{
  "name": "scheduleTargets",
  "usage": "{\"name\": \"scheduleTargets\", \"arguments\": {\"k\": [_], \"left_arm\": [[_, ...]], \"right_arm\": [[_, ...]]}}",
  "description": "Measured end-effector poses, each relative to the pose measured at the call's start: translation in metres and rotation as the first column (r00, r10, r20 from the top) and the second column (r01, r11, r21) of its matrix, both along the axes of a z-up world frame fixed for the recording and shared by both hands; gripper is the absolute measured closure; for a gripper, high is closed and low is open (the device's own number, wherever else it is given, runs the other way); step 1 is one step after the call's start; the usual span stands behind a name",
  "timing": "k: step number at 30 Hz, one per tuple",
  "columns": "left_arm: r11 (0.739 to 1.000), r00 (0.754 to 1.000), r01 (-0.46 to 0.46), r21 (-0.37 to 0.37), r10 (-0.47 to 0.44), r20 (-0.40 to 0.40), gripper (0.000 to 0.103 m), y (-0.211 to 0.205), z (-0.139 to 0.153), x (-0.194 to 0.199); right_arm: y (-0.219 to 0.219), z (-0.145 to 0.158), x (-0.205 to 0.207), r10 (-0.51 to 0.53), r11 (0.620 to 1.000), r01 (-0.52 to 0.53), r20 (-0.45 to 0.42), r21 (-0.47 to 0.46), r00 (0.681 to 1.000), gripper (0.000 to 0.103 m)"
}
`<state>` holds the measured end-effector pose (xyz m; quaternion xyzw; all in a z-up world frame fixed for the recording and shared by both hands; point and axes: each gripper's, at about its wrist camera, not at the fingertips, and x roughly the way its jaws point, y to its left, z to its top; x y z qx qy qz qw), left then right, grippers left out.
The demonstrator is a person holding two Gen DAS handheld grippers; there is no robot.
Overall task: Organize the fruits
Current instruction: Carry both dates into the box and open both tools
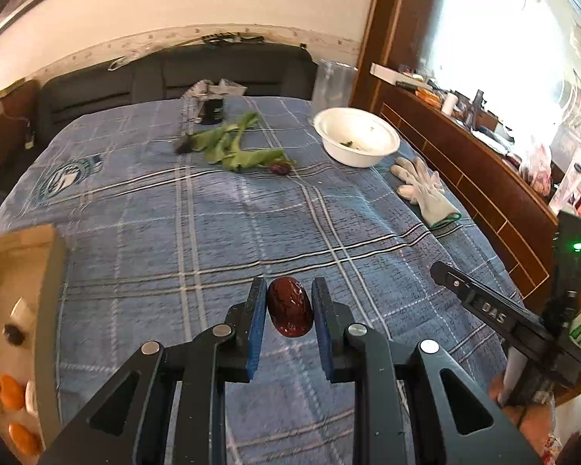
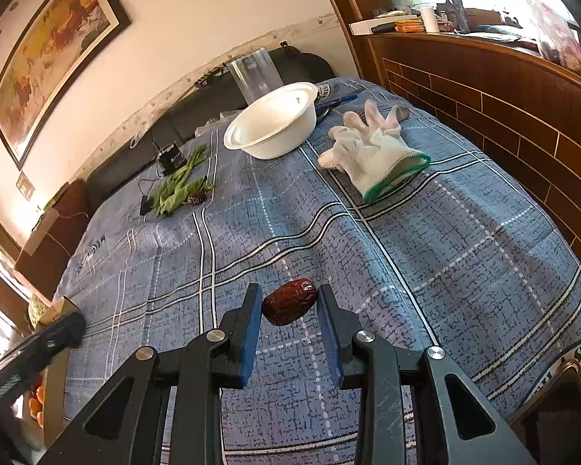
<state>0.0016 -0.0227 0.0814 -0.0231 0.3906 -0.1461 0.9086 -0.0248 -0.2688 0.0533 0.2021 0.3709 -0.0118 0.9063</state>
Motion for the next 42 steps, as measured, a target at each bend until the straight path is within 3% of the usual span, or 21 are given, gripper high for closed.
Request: {"name": "scheduleTargets", "arguments": {"k": [7, 19, 28, 42], "left_arm": [[0.996, 0.997, -0.076, -0.038, 0.076, -0.018, 0.080, 0.044, 0.002, -0.023], [0.971, 0.970, -0.238, -0.028, 0.239, 0.037, 0.080, 0.120, 0.015, -0.064], [0.943, 0.939, -0.331, -0.015, 0.331, 0.087, 0.080, 0.168, 0.024, -0.084], [0.880, 0.878, -0.476, -0.010, 0.475, 0.057, 0.080, 0.252, 0.007, -0.101]], "right_arm": [[0.023, 0.011, -0.004, 0.030, 0.991, -0.026, 0.029, -0.129, 0.999, 0.072], [0.109, 0.045, -0.036, 0.224, 0.959, -0.208, 0.067, -0.191, 0.972, 0.072], [0.183, 0.062, -0.045, 0.369, 0.911, -0.343, 0.082, -0.229, 0.926, 0.071], [0.299, 0.065, -0.047, 0.564, 0.810, -0.543, 0.042, -0.223, 0.825, 0.071]]}}
